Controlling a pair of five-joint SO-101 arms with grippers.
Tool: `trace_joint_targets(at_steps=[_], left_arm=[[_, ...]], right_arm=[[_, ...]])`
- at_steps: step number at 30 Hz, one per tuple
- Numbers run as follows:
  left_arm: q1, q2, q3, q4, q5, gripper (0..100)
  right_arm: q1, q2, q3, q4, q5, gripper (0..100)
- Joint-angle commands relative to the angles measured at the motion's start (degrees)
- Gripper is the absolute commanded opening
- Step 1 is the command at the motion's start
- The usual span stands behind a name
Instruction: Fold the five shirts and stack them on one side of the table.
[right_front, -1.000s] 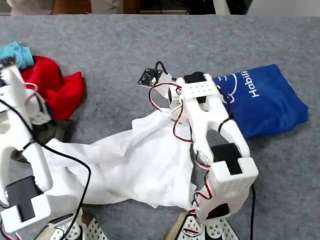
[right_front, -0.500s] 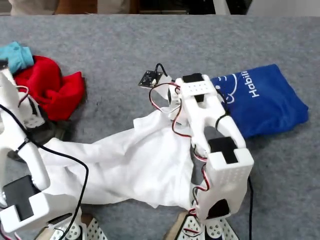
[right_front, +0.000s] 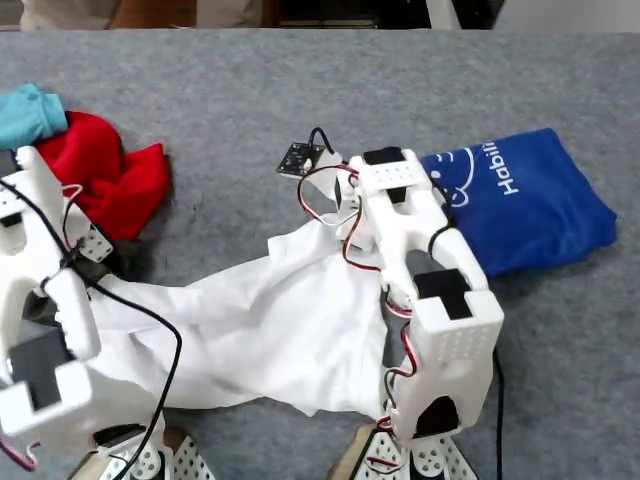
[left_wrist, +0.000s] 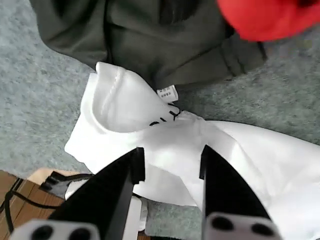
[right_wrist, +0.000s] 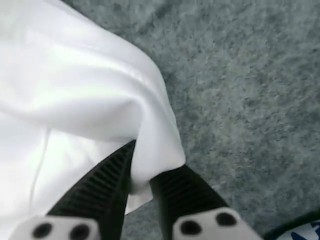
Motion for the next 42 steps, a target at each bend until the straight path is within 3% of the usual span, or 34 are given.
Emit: trace_joint_targets(at_steps=[1, 9, 20, 28, 42], left_arm=[[0.62, 7.08, -4.04, 0.44, 1.23, 12], [-1.67, 14.55, -12.57, 0.53, 1.41, 3], [-1.41, 9.63, -14.59, 0.62, 1.58, 4], [0.88, 9.27, -14.07, 0.62, 8.0, 11], [1.41, 20.35, -13.36, 0.62, 8.0, 11]], right_arm=[[0.92, 0.13, -2.51, -0.79, 0.09, 0.2], [0.92, 0.13, -2.51, -0.79, 0.09, 0.2], [0.92, 0.13, -2.51, -0.79, 0.09, 0.2], [0.92, 0.13, -2.51, -0.79, 0.09, 0.2], [0.92, 0.13, -2.51, -0.79, 0.09, 0.2]])
